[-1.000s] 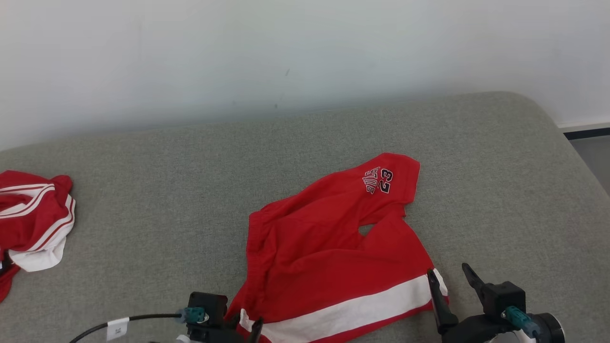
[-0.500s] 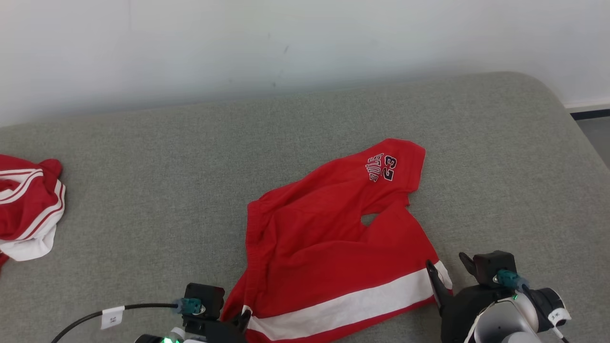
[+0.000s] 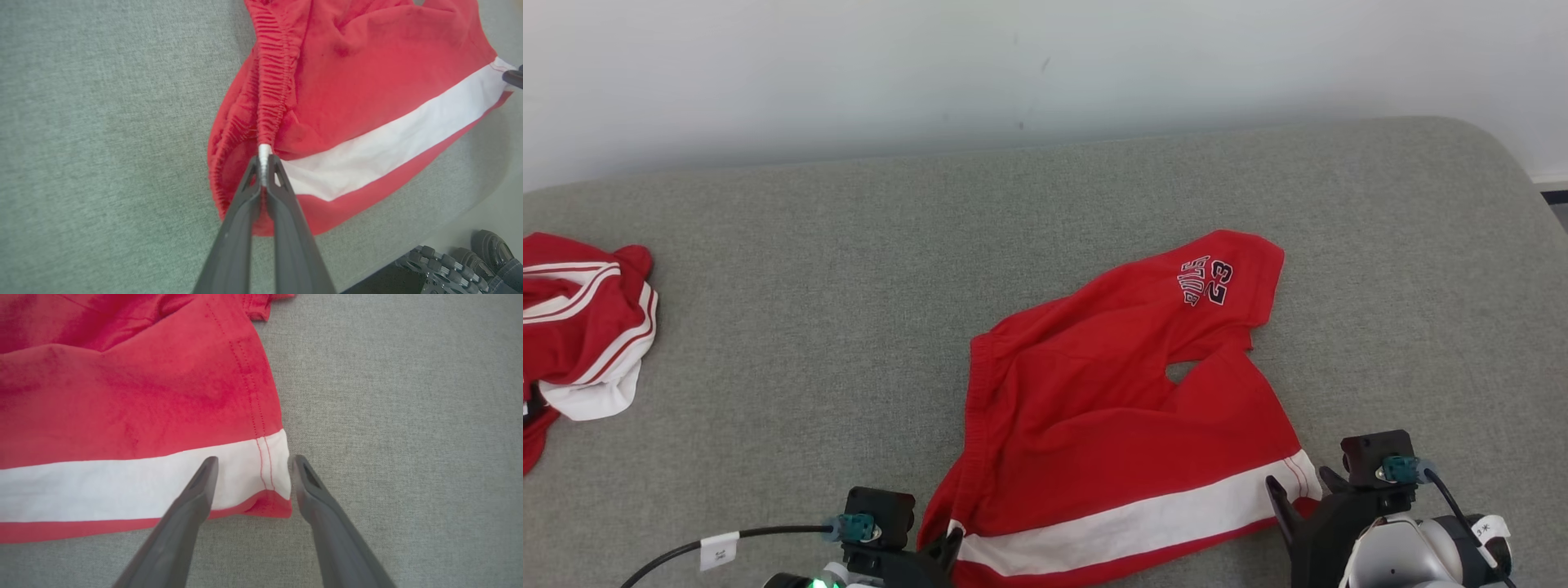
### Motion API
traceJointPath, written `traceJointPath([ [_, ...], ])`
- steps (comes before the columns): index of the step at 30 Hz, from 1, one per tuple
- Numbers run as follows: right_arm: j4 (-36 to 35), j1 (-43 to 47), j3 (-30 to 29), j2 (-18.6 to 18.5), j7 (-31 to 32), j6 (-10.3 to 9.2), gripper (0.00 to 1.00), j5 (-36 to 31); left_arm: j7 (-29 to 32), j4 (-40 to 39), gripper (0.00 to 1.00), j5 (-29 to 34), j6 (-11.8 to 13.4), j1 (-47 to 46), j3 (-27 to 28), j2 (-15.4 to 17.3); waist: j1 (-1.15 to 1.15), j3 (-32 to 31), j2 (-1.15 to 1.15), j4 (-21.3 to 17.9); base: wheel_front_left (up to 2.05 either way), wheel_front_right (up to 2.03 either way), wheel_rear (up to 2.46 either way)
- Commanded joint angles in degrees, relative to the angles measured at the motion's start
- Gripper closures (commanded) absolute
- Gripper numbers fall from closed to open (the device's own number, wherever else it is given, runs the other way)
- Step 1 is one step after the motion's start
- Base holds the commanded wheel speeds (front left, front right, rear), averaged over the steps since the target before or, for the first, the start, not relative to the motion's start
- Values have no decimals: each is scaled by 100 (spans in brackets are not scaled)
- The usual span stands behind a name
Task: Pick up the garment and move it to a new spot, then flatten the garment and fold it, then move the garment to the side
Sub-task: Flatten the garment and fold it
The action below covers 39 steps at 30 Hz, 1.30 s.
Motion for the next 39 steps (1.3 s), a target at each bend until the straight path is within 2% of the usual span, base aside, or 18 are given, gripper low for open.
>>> traceJointPath([
  [1, -82, 69, 18, 49, 12, -15, 9, 28, -45, 13, 100, -22, 11, 31, -1, 4, 0, 5, 0, -5, 0, 0, 0],
  [3, -130, 86, 43, 56, 42, -15, 25, 28, -64, 17, 100, -27, 10, 13, 1, 16, 0, 15, 0, -13, 0, 0, 0],
  [4, -132, 91, 40, 62, 57, -15, 44, 37, -83, 25, 100, -23, 15, 4, 1, 24, 0, 18, 0, -15, 0, 0, 0],
  [5, -114, 83, 31, 64, 71, -15, 58, 39, -85, 29, 100, -23, 20, -6, 0, 29, 0, 22, 0, -17, 0, 0, 0],
  [6, -86, 66, -6, 67, 72, -15, 64, 31, -95, 34, 100, -24, 27, -14, -2, 30, 0, 27, 0, -19, 0, 0, 0],
  [8, -12, 26, -96, 76, 77, -15, 56, -13, -118, 56, 100, -31, 33, -27, -13, 29, 0, 37, 0, -19, 0, 0, 0],
  [9, 10, -5, -141, 83, 45, -15, 28, -59, -121, 65, 100, -34, 32, -34, -19, 27, 0, 42, 0, -17, 0, 0, 0],
  [11, 42, -37, -215, 111, -17, -15, 5, -109, -122, 81, 100, -43, 27, -49, -31, 26, 0, 49, 0, -8, 0, 0, 0],
  [12, 56, -49, -253, 127, -46, -15, 0, -137, -127, 86, 100, -48, 28, -56, -35, 29, 0, 54, 0, -5, 0, 0, 0],
  [21, 328, -158, -200, 179, -104, -15, 2, -82, -135, 67, 100, -84, 56, -89, -47, 71, 0, 107, 0, 5, 0, 0, 0],
  [22, 356, -176, -172, 178, -111, -15, 7, -73, -137, 63, 100, -84, 62, -93, -48, 74, 0, 113, 0, 4, 0, 0, 0],
  [23, 381, -191, -140, 173, -124, -14, 24, -61, -141, 60, 100, -87, 61, -96, -49, 76, 0, 120, 0, 4, 0, 0, 0],
  [24, 407, -214, -125, 172, -147, -15, 51, -69, -142, 58, 100, -91, 57, -98, -51, 81, 0, 125, 0, 2, 0, 0, 0],
  [25, 433, -230, -100, 164, -146, -15, 73, -64, -136, 58, 100, -94, 62, -101, -53, 84, 0, 129, 0, 1, 0, 0, 0],
  [27, 457, -269, -65, 151, -206, -14, 100, -49, -149, 60, 100, -100, 71, -105, -56, 89, 0, 134, 0, 2, 0, 0, 0],
  [35, 395, -322, -68, 170, -419, -15, 100, -8, -581, -51, 100, -166, 108, -159, 68, 47, 0, 72, 0, -1, 0, 0, 0],
  [39, 210, -400, -172, 220, -807, -15, 100, 316, -1162, -191, 100, -575, 87, -165, 329, -150, 0, -21, 0, 4, 0, 0, 0],
])
